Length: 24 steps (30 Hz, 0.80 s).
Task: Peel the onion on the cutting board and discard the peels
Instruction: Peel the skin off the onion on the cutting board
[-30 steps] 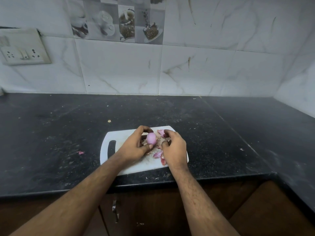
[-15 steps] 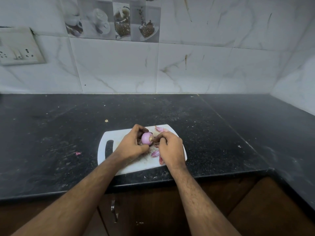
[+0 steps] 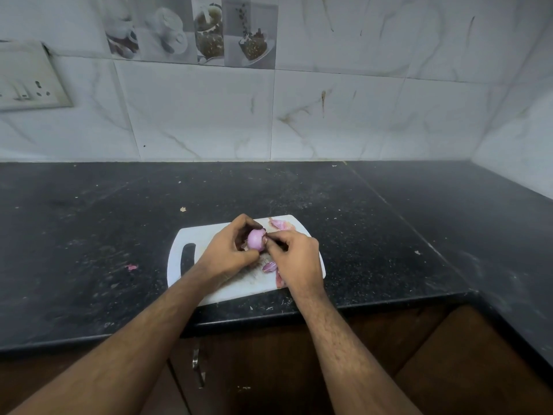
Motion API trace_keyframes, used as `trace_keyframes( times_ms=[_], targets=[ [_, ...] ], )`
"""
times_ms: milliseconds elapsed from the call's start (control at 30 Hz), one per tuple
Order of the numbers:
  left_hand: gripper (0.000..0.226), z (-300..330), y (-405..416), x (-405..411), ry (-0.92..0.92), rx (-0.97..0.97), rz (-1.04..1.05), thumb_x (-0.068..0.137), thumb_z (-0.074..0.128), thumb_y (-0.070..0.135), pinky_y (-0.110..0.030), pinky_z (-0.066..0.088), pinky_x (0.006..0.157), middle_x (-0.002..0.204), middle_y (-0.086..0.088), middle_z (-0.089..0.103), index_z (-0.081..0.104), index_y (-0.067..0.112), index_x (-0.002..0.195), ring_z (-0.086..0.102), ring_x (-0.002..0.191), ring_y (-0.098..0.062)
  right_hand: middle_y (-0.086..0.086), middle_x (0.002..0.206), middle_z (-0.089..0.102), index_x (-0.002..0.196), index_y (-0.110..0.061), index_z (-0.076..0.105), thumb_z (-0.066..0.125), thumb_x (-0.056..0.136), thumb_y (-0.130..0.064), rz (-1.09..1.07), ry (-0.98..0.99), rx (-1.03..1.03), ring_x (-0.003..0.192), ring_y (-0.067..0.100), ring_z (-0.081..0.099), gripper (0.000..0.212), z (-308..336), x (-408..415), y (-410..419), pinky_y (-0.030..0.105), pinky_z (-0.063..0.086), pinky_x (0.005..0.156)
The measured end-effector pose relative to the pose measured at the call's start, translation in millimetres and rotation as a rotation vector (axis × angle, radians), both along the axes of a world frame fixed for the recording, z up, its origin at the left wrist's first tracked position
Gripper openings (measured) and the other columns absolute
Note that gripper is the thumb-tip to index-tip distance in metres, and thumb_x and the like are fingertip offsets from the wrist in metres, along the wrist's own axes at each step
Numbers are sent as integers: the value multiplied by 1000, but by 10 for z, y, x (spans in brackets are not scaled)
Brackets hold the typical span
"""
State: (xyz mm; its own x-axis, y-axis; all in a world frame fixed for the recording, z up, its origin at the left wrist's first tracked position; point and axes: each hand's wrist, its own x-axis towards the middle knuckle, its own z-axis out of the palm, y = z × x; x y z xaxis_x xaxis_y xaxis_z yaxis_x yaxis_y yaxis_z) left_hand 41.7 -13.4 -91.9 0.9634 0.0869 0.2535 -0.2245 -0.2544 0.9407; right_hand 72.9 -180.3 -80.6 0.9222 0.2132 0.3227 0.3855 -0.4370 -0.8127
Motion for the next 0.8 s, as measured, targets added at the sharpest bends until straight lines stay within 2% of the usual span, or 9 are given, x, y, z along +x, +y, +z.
trace_keyframes(
  times_ms=[67,133,233,367,500,633,700,800],
  targets=[
    [36,7,-8,-4,-14,1,2,74,68,5,-37,54,75,103,-4,73,65,20,106,65,90,-13,-8,80,78,105,-21,82,72,98,-23,-13,13,10,54,8,72,13,-1,3,1,34,62,51],
    [38,14,-9,-4,-31,20,3,73,67,5,-31,53,79,106,-3,74,66,19,108,68,96,-15,-8,84,80,107,-22,82,72,97,-23,-27,-7,-13,68,5,74,14,-19,26,6,32,64,67],
    [40,7,10,8,-32,19,6,73,68,5,-34,56,87,109,-3,76,67,20,110,71,105,-23,-6,90,81,109,-21,82,72,96,-20,-32,-4,-19,74,6,75,16,-37,63,17,29,63,72],
    [41,2,22,15,-11,-1,9,72,71,6,-36,57,88,112,-3,76,69,24,109,72,107,-25,-5,89,81,106,-20,83,75,95,-19,1,56,33,68,12,77,13,-53,104,8,32,60,60],
    [38,1,34,12,23,-53,4,72,71,5,-39,58,83,114,-5,76,68,22,106,71,101,-20,-5,88,81,107,-18,83,76,95,-22,2,43,13,64,13,76,14,-39,90,13,35,64,64],
    [33,2,33,19,35,-88,-1,73,72,3,-33,55,77,115,-4,76,65,17,103,69,97,-15,-10,72,78,101,-21,84,77,94,-28,38,70,10,53,24,74,12,42,6,-24,41,61,51],
    [34,-4,26,29,34,-83,0,72,72,3,-34,54,79,116,-3,76,66,20,101,70,100,-15,-5,66,77,99,-22,84,77,94,-30,40,98,23,42,26,69,12,66,-9,-37,42,57,42],
    [34,-3,29,33,21,-59,17,69,72,6,-34,55,84,117,0,76,67,27,96,70,105,-15,-7,63,76,94,-24,84,79,92,-33,34,140,48,37,27,66,11,79,-14,-26,43,55,38]
  ],
)
